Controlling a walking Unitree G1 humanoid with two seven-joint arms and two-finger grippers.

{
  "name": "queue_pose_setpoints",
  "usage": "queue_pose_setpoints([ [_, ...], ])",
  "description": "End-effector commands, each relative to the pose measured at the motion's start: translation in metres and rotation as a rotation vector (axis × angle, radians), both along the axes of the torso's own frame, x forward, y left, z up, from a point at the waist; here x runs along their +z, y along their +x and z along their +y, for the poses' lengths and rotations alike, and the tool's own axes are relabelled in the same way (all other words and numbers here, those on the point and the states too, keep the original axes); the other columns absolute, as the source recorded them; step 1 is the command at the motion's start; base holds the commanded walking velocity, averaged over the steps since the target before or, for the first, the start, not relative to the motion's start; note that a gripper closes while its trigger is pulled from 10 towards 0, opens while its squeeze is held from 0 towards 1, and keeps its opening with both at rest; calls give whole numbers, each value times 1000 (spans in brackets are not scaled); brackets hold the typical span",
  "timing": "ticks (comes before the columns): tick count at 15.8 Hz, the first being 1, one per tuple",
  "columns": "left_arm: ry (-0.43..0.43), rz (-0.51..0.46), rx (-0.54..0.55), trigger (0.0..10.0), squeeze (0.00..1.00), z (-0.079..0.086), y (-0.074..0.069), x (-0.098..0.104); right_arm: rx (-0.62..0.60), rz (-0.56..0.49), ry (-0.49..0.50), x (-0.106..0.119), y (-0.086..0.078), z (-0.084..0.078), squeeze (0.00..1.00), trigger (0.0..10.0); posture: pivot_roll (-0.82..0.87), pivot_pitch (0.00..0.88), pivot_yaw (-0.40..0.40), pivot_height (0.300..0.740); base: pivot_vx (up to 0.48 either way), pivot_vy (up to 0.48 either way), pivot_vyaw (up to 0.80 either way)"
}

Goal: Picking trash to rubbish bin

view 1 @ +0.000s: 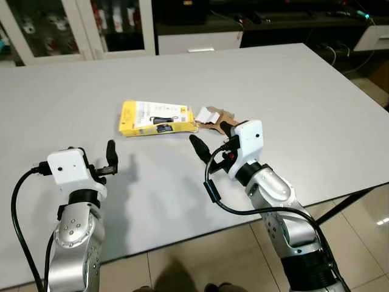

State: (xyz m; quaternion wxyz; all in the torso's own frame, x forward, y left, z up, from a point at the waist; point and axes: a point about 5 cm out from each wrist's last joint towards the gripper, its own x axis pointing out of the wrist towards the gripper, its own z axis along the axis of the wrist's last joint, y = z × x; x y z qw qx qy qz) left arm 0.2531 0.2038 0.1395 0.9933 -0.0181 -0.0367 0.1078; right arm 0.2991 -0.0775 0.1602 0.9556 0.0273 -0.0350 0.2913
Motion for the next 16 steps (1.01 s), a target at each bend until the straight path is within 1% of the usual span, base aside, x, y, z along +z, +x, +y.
queue_pose_setpoints([
  [1,-2,26,5,10000,0,0,4,-4,7,0,-3,2,2,-2,0,10000,-55,112,-27,740,0,0,0],
  [3,-1,53,9,10000,0,3,6,-11,42,7,-17,2,2,0,0,10000,-55,119,-26,740,0,0,0],
  [5,-2,69,21,10000,0,8,7,-15,82,30,-60,-4,5,0,0,10000,-50,131,-27,740,0,0,0],
  [7,-2,75,21,10000,0,9,3,-16,110,38,-112,-9,10,-4,0,10000,-33,151,-27,740,0,0,0],
  [10,8,96,3,10000,0,7,-9,-18,121,17,-159,-9,25,-6,0,10000,14,184,-27,740,0,0,0],
  [11,10,108,0,10000,0,6,-16,-20,123,1,-171,-7,36,-5,0,10000,28,193,-28,740,0,0,0],
  [13,11,118,1,10000,0,5,-30,-20,118,-19,-189,-5,49,-5,0,10000,69,217,-28,740,0,0,0],
  [16,15,126,-2,10000,0,3,-43,-18,121,-35,-209,0,66,0,0,10000,106,243,-33,740,0,0,0],
])
